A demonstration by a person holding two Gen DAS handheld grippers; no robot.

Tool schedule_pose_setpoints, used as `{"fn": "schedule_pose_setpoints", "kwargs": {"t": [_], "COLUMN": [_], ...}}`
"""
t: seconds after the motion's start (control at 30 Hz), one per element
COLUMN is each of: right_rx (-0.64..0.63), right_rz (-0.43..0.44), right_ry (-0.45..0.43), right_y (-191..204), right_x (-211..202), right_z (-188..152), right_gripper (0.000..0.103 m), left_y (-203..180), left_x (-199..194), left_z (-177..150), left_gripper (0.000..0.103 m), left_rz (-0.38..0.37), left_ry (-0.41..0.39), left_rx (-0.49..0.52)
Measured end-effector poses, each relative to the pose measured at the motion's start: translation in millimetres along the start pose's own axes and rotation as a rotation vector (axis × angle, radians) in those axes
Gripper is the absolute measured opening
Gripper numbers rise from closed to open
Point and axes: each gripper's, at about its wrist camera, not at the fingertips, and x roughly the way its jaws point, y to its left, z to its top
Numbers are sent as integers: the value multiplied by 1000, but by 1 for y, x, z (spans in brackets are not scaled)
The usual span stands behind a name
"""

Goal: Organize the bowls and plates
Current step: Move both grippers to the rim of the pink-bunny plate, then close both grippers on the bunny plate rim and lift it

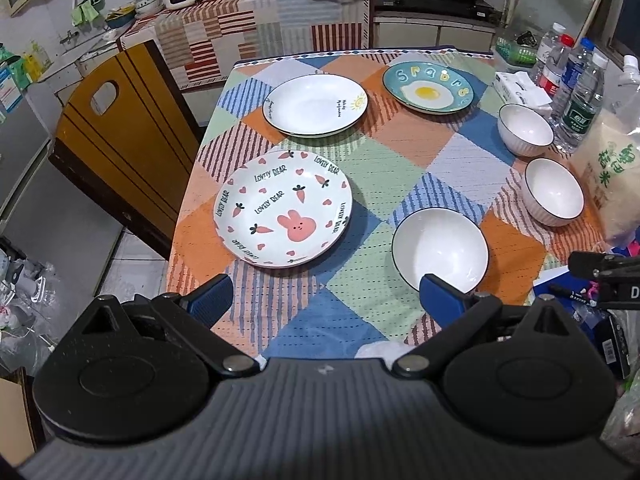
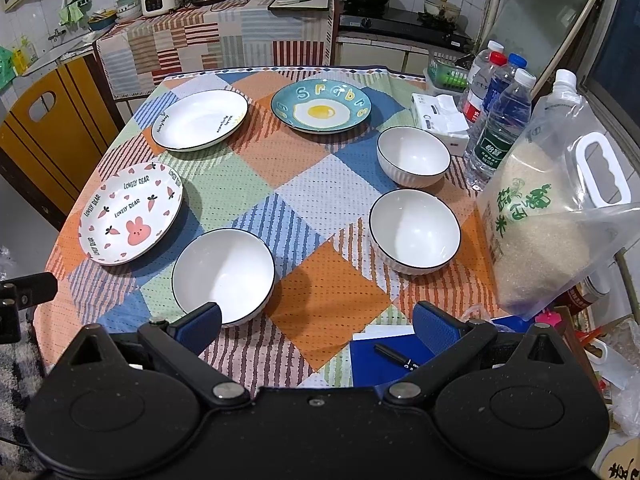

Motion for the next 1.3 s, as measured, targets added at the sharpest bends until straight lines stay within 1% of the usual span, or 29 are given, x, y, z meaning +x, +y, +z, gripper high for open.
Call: {"fn": "schedule_pose_setpoints", "kwargs": {"t": [0.13, 0.2, 0.23, 0.3, 0.4, 0.47, 0.5, 0.53, 0.57, 0.63, 0.67, 0.7, 0.77, 0.83, 0.9, 0.97, 1.03, 1.1, 1.13, 1.17, 1.2, 1.23, 1.27, 1.3], "right_rx": [-4, -13, -23, -56, -123, -172, -179, -168, -148, -132, -136, -146, -172, -173, -158, -142, -131, -138, -138, -133, -122, -114, -105, -93], "right_rz": [1, 17, 38, 106, 197, 289, 341, 394, 439, 529, 577, 596, 612, 638, 637, 628, 627, 627, 623, 616, 607, 607, 600, 592], "right_ry": [3, -17, -42, -117, -249, -361, -399, -412, -386, -295, -257, -231, -183, -124, -65, -11, 21, 31, 37, 49, 74, 103, 134, 160], "right_y": [0, 1, 2, 6, 15, 22, 24, 26, 28, 36, 42, 49, 62, 74, 82, 91, 96, 102, 103, 107, 108, 109, 110, 111], "right_x": [3, 2, -1, -8, -13, -12, -8, -1, 9, 31, 45, 57, 77, 101, 122, 143, 158, 171, 180, 189, 198, 206, 214, 220], "right_z": [1, 3, 5, 12, 22, 27, 30, 35, 43, 55, 60, 63, 66, 69, 73, 71, 67, 68, 70, 72, 74, 75, 77, 80], "right_gripper": [103, 103, 103, 103, 103, 103, 103, 103, 103, 101, 98, 92, 92, 88, 86, 83, 79, 76, 75, 75, 72, 60, 53, 50], "left_y": [5, 8, 11, 20, 39, 54, 63, 69, 75, 87, 92, 99, 110, 117, 122, 126, 132, 134, 135, 137, 140, 143, 147, 151], "left_x": [3, 4, 4, 5, 9, 14, 19, 24, 31, 48, 57, 68, 91, 116, 141, 164, 182, 196, 203, 211, 217, 223, 228, 233], "left_z": [1, 3, 4, 7, 12, 17, 20, 23, 25, 30, 32, 35, 38, 39, 40, 37, 34, 32, 30, 29, 28, 27, 26, 25], "left_gripper": [102, 102, 102, 102, 102, 102, 102, 102, 102, 100, 100, 100, 100, 96, 93, 93, 93, 92, 89, 83, 69, 60, 52, 51], "left_rz": [14, 25, 24, 22, -3, -30, -35, -34, -30, -32, -43, -64, -90, -93, -96, -107, -105, -85, -80, -76, -78, -85, -97, -110], "left_ry": [-6, -25, -45, -84, -130, -153, -154, -155, -154, -144, -133, -118, -72, -30, 18, 61, 84, 100, 106, 116, 131, 147, 162, 176], "left_rx": [3, 23, 41, 68, 76, 62, 51, 43, 38, 31, 23, 10, -13, -20, -22, -37, -41, -23, -13, -7, -9, -17, -35, -54]}}
